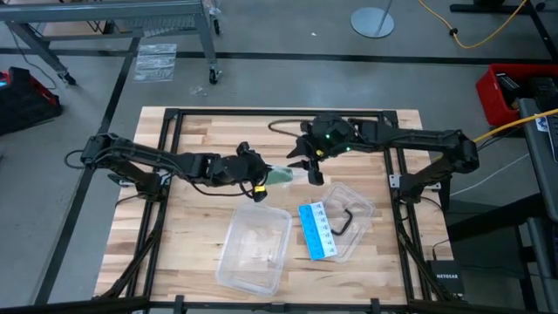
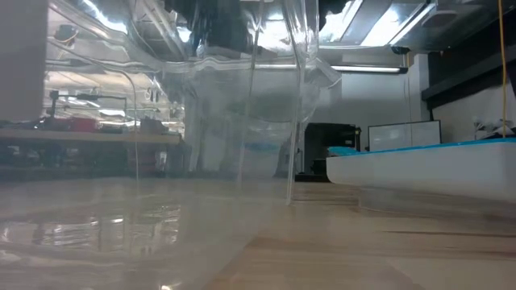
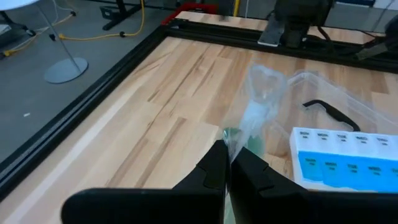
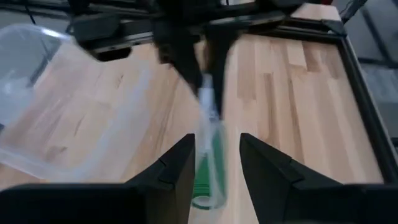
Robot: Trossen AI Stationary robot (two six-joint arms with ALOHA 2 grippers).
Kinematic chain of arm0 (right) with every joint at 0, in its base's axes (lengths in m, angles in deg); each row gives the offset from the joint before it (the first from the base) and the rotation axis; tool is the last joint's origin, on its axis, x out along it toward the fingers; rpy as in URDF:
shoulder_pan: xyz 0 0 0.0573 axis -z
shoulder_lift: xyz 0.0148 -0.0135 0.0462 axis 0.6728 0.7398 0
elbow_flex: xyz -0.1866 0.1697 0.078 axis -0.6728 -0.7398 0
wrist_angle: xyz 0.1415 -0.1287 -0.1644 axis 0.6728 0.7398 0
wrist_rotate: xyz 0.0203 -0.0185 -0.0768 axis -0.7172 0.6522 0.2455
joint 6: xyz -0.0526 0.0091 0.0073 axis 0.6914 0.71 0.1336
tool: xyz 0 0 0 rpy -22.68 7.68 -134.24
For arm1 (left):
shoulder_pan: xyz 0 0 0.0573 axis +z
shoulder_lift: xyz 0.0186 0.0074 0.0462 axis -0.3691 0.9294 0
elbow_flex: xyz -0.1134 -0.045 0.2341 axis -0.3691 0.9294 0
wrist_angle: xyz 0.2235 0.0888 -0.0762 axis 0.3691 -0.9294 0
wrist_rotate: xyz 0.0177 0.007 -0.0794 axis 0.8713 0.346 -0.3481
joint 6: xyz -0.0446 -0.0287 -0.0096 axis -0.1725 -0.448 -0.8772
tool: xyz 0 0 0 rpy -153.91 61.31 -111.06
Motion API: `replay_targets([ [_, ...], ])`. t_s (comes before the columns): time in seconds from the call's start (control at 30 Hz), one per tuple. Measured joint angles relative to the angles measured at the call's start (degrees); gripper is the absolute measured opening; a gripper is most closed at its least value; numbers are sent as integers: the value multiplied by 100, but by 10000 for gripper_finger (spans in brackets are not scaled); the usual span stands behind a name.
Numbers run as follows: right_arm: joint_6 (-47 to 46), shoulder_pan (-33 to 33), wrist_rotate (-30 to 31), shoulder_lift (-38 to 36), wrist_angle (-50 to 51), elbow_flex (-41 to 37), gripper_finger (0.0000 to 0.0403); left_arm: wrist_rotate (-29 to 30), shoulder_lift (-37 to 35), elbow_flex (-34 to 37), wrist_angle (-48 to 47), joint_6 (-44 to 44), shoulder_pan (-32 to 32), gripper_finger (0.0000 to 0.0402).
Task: Roll bandage
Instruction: Close the transparent zip bag
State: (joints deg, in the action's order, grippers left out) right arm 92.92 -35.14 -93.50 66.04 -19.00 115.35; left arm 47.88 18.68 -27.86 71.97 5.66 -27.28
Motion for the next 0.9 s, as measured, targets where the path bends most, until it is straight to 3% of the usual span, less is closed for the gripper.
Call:
replay_targets([
  [0.27, 453, -436, 1210, 41, -60, 0, 131, 10, 0, 0, 22, -22, 72, 0],
  [0.9, 597, -455, 1112, 481, -549, 0, 131, 6, 0, 0, 15, -45, -263, 0],
])
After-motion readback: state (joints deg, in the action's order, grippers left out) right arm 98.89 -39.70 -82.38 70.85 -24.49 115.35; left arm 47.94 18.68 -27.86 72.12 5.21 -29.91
